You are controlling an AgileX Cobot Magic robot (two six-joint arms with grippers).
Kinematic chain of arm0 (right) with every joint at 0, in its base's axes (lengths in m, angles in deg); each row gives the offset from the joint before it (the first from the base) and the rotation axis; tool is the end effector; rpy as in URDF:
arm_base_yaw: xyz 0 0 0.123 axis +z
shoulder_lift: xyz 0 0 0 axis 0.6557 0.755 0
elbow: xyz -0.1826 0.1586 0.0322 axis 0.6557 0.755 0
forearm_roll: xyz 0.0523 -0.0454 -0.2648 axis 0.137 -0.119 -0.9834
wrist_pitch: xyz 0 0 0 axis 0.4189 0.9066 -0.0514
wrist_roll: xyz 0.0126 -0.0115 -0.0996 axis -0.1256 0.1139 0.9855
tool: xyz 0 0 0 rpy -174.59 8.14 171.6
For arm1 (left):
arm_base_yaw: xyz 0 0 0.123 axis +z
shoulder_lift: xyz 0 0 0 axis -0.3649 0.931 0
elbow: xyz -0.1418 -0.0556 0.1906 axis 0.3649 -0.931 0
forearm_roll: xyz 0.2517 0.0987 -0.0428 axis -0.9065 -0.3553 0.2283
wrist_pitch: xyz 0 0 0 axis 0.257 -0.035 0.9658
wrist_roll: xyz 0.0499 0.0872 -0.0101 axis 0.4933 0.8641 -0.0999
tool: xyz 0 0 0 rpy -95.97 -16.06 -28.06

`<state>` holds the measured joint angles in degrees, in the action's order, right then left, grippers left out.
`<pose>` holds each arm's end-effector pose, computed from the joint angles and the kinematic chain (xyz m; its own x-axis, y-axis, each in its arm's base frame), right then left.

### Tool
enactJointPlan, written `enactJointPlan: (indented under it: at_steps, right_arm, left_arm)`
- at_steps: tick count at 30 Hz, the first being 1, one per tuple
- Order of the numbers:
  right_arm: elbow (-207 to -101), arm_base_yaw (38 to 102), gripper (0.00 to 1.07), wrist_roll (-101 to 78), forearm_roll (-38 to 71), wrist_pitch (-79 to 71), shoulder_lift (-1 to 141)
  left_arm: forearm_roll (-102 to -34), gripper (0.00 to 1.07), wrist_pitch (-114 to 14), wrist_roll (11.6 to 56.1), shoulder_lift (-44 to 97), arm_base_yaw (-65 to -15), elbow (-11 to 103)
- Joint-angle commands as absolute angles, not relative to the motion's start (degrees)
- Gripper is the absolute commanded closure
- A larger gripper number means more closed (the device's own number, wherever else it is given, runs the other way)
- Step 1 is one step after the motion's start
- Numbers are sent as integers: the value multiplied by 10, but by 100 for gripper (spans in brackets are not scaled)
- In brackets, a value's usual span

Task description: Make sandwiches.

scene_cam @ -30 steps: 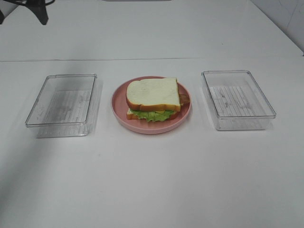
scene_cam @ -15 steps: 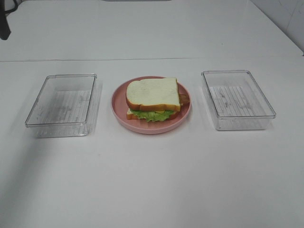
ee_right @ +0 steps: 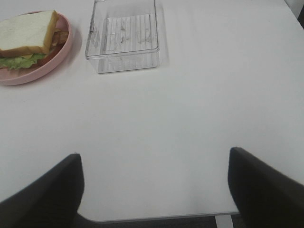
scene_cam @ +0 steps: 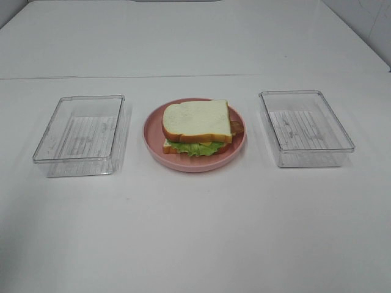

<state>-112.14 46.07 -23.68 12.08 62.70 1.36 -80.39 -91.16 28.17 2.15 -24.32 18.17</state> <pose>0.0677 -0.0009 0.2659 -0.5300 0.0567 -0.8461 0.0238 0.9984 0.0520 0.1919 -0.0130 0.2761 -0.7600 -0.0195 -0.6497 0.0278 0.9977 -0.0625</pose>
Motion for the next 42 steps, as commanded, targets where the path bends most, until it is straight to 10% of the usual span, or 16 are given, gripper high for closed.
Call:
enactJointPlan:
  at_steps: [1,20,42]
  right_arm:
    - [-1120,462,27,-237,121,624,-4]
    - [-1120,462,27,-237,121,624,-4]
    - [-1120,463,27,-237,124,624,-4]
  left_arm:
    - [-803,16,-897,276,-76,-244,127]
    - [-777,16,-973,285,-438,-244,72]
    - [-796,18,-1007,301,-437,-244,56]
